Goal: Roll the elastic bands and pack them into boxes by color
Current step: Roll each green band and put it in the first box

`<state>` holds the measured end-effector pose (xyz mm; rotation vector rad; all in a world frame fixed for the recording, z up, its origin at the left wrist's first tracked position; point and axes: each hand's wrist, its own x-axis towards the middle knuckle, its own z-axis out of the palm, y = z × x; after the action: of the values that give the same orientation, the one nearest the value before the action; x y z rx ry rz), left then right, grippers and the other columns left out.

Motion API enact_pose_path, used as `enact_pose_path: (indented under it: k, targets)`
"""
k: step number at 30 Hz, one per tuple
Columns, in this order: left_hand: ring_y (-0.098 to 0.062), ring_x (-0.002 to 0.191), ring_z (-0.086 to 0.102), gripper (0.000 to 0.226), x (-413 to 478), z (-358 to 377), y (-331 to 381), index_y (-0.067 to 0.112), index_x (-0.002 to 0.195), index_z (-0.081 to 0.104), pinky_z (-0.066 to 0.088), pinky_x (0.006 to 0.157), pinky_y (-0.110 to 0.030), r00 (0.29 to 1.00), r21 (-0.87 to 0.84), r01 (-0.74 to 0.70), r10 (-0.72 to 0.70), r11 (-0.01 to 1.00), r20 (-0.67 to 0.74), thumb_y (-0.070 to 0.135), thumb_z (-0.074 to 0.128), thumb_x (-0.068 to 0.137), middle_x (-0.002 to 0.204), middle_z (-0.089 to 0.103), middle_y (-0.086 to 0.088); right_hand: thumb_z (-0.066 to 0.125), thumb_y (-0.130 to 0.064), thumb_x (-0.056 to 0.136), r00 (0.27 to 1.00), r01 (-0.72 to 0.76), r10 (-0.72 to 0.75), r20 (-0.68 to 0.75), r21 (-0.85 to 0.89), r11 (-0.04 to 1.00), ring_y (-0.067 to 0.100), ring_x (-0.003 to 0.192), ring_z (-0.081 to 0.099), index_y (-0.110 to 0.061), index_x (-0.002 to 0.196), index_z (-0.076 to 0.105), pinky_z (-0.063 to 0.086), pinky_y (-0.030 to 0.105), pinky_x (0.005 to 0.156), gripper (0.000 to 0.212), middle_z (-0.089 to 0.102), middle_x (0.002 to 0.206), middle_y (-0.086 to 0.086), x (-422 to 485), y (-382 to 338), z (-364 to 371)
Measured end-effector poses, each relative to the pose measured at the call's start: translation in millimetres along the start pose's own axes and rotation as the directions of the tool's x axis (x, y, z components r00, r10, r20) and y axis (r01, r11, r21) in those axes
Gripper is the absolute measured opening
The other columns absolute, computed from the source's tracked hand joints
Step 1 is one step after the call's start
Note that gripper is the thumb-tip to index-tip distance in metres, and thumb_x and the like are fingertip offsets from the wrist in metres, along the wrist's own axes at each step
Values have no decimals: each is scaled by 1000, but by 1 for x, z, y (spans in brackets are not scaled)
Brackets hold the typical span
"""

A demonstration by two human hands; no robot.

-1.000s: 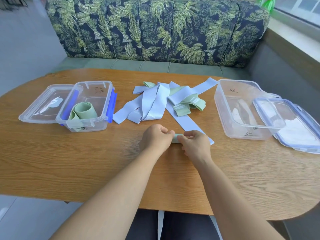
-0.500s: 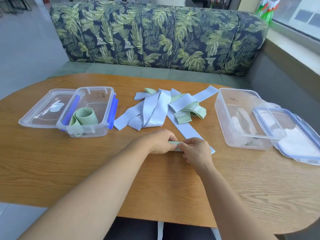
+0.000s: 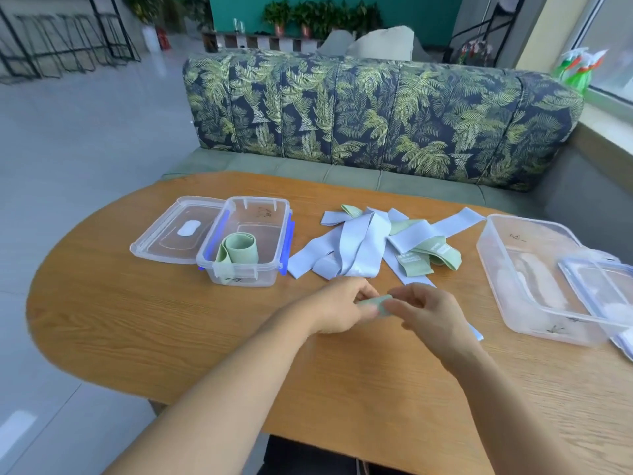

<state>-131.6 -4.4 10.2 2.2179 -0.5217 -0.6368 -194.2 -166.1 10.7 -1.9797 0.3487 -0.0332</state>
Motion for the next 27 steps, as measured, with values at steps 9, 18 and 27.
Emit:
enact_pose_path:
  k: [9,18,27]
  targets:
    - [-8,96,61,25,-68,-74,-52,7,119,62,48,90,-21,990,-290,-117,89,950,-108,6,59,94,110,67,-4,76,-2,81,900,212,-204,385,23,977,7,82,69,-22,94,71,55,24,82,25,76,88,-3,2,-78,48]
    - [-2,95,61,26,-80,-114,-76,4,121,61,46,87,-12,981,-312,-154,106,938,-165,2,54,96,111,66,-4,76,1,80,870,306,-261,417,-44,951,4,76,62,-26,90,68,52,23,81,30,68,84,-6,17,-113,92]
    - [7,90,63,22,-64,-144,-89,19,109,63,48,85,-11,982,-394,-148,86,907,-171,4,55,96,102,68,8,68,0,85,834,487,-340,434,-289,824,26,77,64,-17,105,71,55,26,66,26,70,95,11,44,-141,114]
